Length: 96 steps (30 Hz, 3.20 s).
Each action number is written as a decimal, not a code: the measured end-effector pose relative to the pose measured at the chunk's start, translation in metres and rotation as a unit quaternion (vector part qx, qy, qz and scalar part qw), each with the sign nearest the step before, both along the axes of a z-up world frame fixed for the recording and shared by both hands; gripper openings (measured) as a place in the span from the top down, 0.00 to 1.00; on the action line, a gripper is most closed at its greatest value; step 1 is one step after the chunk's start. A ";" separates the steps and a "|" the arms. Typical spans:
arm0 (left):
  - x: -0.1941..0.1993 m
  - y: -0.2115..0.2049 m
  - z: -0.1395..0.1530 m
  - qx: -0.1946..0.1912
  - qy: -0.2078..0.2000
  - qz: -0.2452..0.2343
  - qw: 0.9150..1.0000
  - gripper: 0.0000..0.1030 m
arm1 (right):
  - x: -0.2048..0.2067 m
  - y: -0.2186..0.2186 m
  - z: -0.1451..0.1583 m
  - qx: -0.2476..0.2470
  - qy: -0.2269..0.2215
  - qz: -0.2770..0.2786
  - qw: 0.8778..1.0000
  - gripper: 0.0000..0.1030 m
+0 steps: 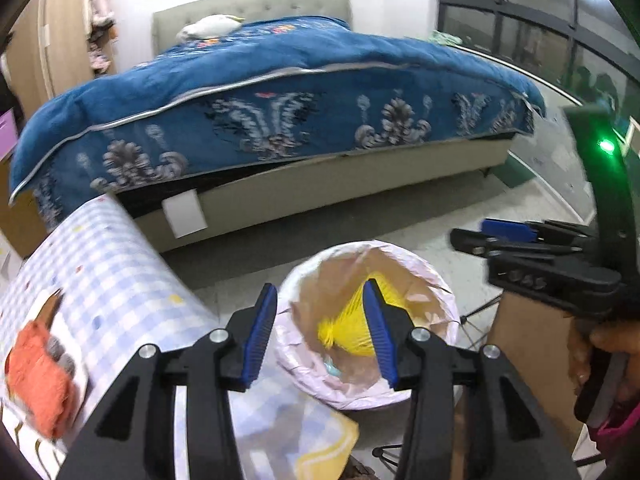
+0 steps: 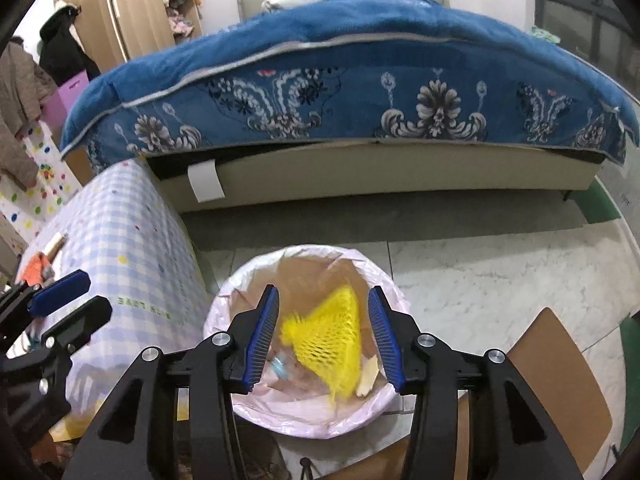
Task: Collect trash
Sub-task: 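Carry both items to the pink wastebasket and open both grippers to drop them, then move both tools back over the table, then grasp the teal snack wrapper with the right gripper while the left gripper grasps the white paper bag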
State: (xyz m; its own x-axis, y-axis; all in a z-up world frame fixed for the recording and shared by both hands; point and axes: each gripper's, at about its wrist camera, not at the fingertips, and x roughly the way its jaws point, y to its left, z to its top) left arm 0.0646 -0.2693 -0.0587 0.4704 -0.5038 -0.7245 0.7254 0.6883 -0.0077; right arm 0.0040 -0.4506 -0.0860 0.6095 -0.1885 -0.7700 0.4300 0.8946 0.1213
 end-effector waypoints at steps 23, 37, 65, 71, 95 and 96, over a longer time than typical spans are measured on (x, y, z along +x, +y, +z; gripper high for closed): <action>-0.041 0.235 0.055 -0.037 -0.047 0.232 0.971 0.46 | 0.007 0.210 0.076 -0.020 -0.084 0.262 0.961 0.52; -0.037 0.352 0.018 -0.025 -0.001 0.364 0.931 0.35 | 0.041 0.316 0.019 -0.062 0.001 0.410 0.910 0.45; -0.054 0.301 0.011 -0.017 0.006 0.316 0.948 0.33 | 0.026 0.281 0.016 -0.036 0.004 0.396 0.918 0.94; -0.043 0.272 0.004 -0.020 0.022 0.298 0.954 0.38 | 0.025 0.257 0.049 0.000 -0.038 0.345 0.938 0.93; -0.005 0.255 -0.022 -0.077 0.085 0.296 0.948 1.00 | 0.025 0.234 0.046 0.020 -0.041 0.312 0.949 0.91; -0.010 0.254 -0.015 -0.077 0.069 0.291 0.951 1.00 | 0.023 0.232 0.048 0.022 -0.043 0.311 0.949 0.91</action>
